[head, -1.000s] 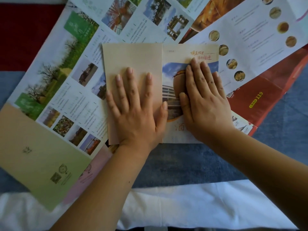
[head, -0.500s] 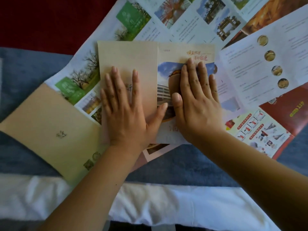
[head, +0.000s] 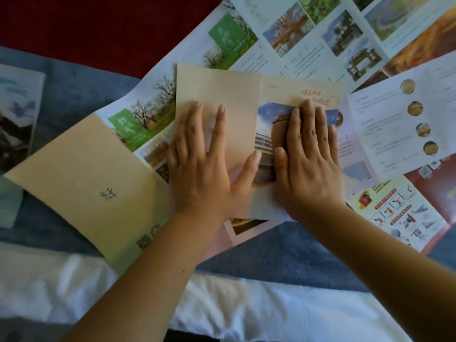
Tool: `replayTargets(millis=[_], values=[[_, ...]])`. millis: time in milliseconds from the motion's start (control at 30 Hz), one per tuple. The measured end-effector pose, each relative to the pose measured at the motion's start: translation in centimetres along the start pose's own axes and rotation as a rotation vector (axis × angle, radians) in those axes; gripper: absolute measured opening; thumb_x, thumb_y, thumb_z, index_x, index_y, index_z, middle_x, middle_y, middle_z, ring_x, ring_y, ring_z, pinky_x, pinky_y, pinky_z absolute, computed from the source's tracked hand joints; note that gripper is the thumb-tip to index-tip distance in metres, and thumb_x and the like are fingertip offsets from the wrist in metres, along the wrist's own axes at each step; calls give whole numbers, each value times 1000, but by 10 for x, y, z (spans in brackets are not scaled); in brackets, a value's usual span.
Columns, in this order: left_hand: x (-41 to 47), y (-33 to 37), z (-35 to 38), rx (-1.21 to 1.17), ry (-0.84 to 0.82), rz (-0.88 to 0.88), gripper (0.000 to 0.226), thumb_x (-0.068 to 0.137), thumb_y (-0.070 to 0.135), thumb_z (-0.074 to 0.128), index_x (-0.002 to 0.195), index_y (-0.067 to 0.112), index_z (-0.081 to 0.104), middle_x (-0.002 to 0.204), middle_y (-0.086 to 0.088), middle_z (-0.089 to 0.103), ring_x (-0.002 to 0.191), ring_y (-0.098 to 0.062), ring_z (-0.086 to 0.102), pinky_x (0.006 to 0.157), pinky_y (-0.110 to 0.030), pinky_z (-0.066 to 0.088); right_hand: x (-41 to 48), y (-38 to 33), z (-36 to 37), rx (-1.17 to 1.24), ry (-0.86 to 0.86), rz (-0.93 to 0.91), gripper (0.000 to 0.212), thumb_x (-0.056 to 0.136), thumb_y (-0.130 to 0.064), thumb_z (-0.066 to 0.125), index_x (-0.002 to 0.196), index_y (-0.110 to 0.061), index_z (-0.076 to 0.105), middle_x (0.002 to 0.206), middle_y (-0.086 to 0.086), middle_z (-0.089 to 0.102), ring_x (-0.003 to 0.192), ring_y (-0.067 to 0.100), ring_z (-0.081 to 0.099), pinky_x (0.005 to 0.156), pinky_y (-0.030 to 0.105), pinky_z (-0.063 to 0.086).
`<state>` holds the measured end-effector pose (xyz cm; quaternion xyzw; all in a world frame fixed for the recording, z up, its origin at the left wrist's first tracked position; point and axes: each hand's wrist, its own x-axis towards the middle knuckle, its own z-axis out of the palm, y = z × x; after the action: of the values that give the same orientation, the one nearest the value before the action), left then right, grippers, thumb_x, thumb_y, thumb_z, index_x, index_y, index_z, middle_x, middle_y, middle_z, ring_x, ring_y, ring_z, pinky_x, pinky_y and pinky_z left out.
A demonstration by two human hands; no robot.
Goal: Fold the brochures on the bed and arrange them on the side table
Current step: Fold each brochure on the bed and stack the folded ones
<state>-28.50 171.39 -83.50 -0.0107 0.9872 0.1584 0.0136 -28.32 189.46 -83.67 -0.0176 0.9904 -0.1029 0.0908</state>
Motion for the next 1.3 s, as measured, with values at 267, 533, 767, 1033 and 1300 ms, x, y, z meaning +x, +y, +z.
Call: replayTargets(millis=[267,533,767,1033,1300], values=[[22,-9,-4,9,-41,-52,94,92,82,19,165,23,12,171,-18,3,159,-35,1,128,-49,5,6,-3,2,18,57,-8,71,107,-48,12,166,-9,5,173,16,-3,160,29,-7,129,47,-6],[24,1,-13,-99,-117,-100,118,74,98,29,165,26,7,171,-18,-2,159,-33,-5,128,-47,-2,5,-2,4,42,75,-22,72,108,-50,10,166,-8,6,173,15,-1,160,30,-5,130,48,-3],[23,4,-14,-112,-126,-106,119,73,98,33,165,27,9,172,-15,0,159,-33,-5,126,-46,-1,5,-1,5,47,93,-45,71,108,-48,14,165,-5,8,173,17,1,160,31,-3,130,50,1],[17,16,-17,-158,-203,-55,117,77,96,29,165,25,1,172,-10,-2,159,-29,-7,129,-48,2,3,-2,3,136,60,-139,70,107,-42,20,164,-2,8,172,14,4,160,25,-1,131,43,0],[8,16,-12,-427,-278,46,84,92,64,32,164,23,17,172,-5,13,160,-20,-1,128,-49,4,-4,-20,0,279,18,-225,66,108,-39,16,165,-7,12,173,8,7,160,18,-3,131,43,0]])
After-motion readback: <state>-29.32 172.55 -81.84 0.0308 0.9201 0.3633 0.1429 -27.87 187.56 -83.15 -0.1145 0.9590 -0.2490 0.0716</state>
